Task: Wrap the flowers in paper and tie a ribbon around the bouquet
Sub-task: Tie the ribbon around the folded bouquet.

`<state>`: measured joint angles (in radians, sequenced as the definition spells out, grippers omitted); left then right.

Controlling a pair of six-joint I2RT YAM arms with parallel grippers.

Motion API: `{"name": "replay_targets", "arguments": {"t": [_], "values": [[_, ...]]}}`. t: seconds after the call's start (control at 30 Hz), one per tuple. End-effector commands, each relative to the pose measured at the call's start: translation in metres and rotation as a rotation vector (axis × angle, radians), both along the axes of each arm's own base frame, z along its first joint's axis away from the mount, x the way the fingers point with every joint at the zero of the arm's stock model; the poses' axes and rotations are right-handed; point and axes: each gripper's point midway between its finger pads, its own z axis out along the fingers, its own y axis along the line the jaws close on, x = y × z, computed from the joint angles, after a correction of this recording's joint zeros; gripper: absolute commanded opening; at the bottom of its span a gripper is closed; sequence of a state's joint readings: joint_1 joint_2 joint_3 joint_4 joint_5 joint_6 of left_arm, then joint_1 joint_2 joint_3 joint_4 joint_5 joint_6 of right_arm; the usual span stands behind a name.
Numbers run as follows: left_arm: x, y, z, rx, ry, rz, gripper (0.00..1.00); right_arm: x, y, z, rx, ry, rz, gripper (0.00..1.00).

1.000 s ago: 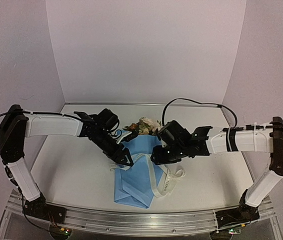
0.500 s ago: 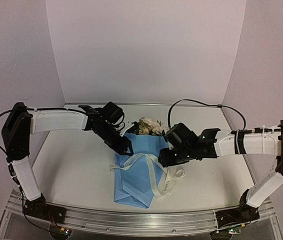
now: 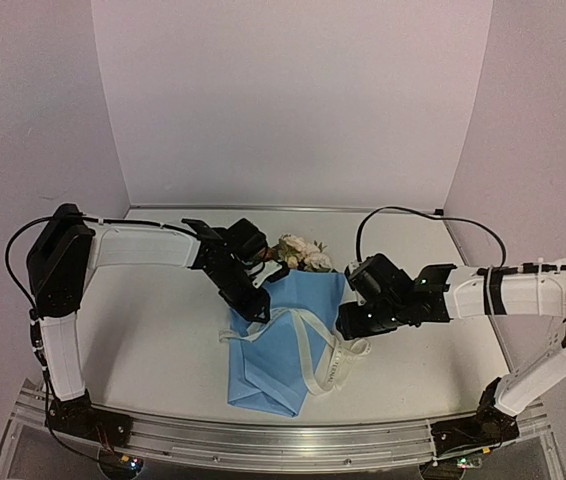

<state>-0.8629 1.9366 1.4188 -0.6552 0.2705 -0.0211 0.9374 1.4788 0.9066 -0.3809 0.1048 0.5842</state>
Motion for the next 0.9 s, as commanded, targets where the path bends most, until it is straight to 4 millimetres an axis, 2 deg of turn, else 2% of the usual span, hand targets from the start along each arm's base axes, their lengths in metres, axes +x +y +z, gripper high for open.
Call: {"name": "replay_targets", "arguments": {"t": [0.0, 0.13, 0.3, 0.4, 0.53, 0.67, 0.77, 0.87], "values": [[0.009, -0.008, 0.011, 0.0, -0.064, -0.001, 0.14, 0.009, 0.001, 0.004, -0.003, -0.014, -0.021, 0.51], [0.015, -0.006, 0.017, -0.007, -0.104, 0.024, 0.0, 0.013, 0.012, -0.003, -0.016, 0.036, 0.008, 0.51], [0.018, -0.004, 0.029, -0.031, -0.142, 0.046, 0.0, 0.014, 0.019, -0.024, -0.038, 0.111, 0.01, 0.48], [0.018, -0.002, 0.033, -0.034, -0.154, 0.057, 0.0, 0.015, 0.014, -0.031, -0.053, 0.118, -0.008, 0.47], [0.021, 0.003, 0.039, -0.035, -0.18, 0.074, 0.0, 0.013, -0.004, -0.023, -0.076, 0.094, -0.042, 0.46], [0.022, 0.005, 0.046, -0.045, -0.201, 0.088, 0.0, 0.005, -0.036, -0.017, -0.147, 0.069, -0.11, 0.47], [0.023, 0.006, 0.05, -0.055, -0.209, 0.093, 0.0, -0.001, -0.059, -0.023, -0.206, 0.069, -0.175, 0.54], [0.022, 0.006, 0.05, -0.056, -0.207, 0.094, 0.0, -0.005, -0.065, -0.034, -0.223, 0.093, -0.203, 0.61]]}}
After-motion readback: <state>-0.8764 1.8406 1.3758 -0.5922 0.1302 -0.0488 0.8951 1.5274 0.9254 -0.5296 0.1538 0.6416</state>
